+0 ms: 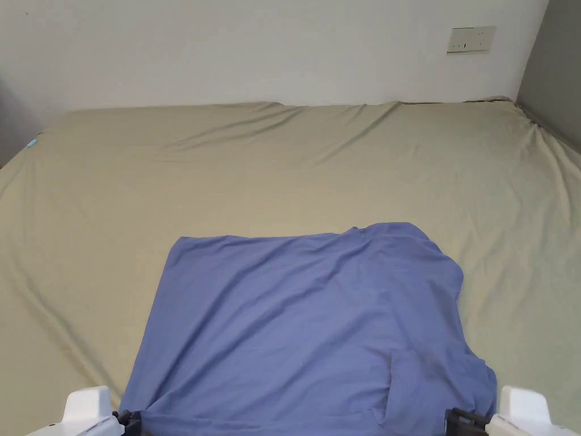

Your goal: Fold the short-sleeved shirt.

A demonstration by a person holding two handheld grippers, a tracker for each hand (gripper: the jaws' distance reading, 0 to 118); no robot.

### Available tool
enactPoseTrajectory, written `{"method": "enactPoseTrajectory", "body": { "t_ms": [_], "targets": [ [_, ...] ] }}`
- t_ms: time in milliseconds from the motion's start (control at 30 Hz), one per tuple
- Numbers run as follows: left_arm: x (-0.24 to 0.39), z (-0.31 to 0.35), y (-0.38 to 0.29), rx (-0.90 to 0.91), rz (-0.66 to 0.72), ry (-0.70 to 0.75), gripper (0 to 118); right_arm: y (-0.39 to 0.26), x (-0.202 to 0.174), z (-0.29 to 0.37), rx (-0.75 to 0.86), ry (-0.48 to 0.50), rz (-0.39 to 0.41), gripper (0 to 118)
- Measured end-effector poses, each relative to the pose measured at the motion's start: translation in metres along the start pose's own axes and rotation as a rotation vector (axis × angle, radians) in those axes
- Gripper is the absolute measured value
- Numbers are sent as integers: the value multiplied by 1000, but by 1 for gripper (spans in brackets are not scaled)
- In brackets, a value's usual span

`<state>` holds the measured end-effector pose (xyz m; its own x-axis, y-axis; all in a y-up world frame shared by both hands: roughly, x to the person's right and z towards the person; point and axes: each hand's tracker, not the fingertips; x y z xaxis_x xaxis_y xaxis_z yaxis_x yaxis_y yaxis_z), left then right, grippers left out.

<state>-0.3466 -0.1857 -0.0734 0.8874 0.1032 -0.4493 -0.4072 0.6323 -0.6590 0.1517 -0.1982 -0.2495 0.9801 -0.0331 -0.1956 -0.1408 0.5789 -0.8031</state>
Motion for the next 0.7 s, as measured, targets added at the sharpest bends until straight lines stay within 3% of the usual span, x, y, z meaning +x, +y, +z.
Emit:
{"method": "enactPoseTrajectory", "body": {
  "t_ms": [33,133,300,500,700],
  "targets": [
    [1,3,2,1,0,-1,6,-4,-2,-4,-15,-5,24,94],
    [3,4,5,1,-2,1,7,-13,-8,-5,-17,9,58,25],
    [3,6,12,9,6,11,6,-3,-9,11,65,69,37,8],
    [3,7,55,79,31,6,6,43,-12,42,208,103,31,8],
    [19,-10,118,145,1,26,7,105,-26,28,260,106,36,8]
  ]
}}
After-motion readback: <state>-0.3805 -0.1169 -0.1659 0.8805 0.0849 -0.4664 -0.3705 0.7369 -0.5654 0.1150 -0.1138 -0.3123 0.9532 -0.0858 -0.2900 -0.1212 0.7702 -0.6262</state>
